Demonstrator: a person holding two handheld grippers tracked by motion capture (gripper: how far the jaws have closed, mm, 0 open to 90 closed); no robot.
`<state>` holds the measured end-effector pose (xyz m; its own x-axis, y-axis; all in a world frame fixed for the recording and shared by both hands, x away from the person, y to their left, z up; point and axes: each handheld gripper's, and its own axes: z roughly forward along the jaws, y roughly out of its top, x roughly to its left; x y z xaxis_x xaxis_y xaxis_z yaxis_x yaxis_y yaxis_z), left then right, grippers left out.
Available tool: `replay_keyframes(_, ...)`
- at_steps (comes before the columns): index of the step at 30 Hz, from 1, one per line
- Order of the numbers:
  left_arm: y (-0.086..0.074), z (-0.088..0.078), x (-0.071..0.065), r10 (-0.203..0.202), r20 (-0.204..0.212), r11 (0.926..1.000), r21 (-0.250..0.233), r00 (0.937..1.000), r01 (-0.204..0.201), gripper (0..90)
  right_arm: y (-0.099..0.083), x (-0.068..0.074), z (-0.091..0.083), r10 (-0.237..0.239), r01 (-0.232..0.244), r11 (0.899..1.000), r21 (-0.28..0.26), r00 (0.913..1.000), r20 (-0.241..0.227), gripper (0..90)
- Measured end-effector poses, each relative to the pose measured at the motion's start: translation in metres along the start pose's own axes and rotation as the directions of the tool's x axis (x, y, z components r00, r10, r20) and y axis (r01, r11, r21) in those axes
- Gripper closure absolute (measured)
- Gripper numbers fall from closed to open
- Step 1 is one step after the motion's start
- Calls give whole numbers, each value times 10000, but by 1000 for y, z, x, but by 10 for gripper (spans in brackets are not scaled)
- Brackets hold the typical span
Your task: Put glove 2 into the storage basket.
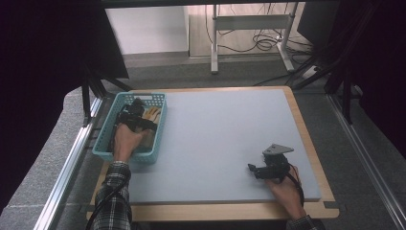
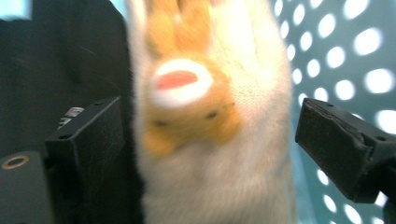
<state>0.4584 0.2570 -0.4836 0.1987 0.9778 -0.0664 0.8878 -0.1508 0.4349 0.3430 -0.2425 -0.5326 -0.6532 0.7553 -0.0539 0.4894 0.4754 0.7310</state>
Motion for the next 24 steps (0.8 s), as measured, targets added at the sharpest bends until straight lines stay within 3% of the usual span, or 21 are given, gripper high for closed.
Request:
replay_keyframes(3, 1, -18, 2, -36, -46, 9961, -876, 10000, 32, 106, 0, 0, 0, -3, 3, 10000, 0, 10000, 5, 180)
replay_keyframes(5, 1, -22, 2, -77, -46, 9930, -1176, 10000, 71, 205, 0, 0, 0, -2, 2, 10000, 0, 10000, 6, 180)
replay_keyframes(7, 1, -19, 2, -11, 55, 9939, -1106, 10000, 17, 328, 0, 0, 0, 1, -1, 10000, 1, 10000, 6, 179)
replay_keyframes(9, 1, -10, 0, 82, -259, 9966, -817, 9996, -103, 391, 0, 0, 0, 1, -1, 10000, 0, 10000, 4, 180)
replay_keyframes(11, 0, -2, 1, 10, -317, 9980, -627, 9995, -30, 481, 0, 0, 0, -1, 1, 10000, 0, 10000, 2, 180)
replay_keyframes(15, 0, 2, -2, -27, -514, 9979, -643, 9987, -6, 607, 0, 0, 0, 2, -2, 10000, -1, 10000, 0, 180)
replay_keyframes(16, 0, 0, -2, -27, -448, 9978, -665, 9990, -3, 622, 0, 0, 0, 3, -3, 10000, -2, 10000, -2, 180)
replay_keyframes(18, 0, -6, -4, -134, 189, 9966, -807, 9997, 149, 640, 0, 0, 0, 1, -1, 10000, -3, 10000, -1, 180)
replay_keyframes(21, -2, -12, -8, -219, 914, 9939, -1056, 9956, 316, 642, 0, 0, 0, 0, 0, 10000, 0, 10000, 1, 180)
replay_keyframes(24, -4, -10, -11, -187, 1093, 9950, -952, 9938, 291, 640, 0, 0, 0, 3, -3, 10000, 0, 10000, 2, 180)
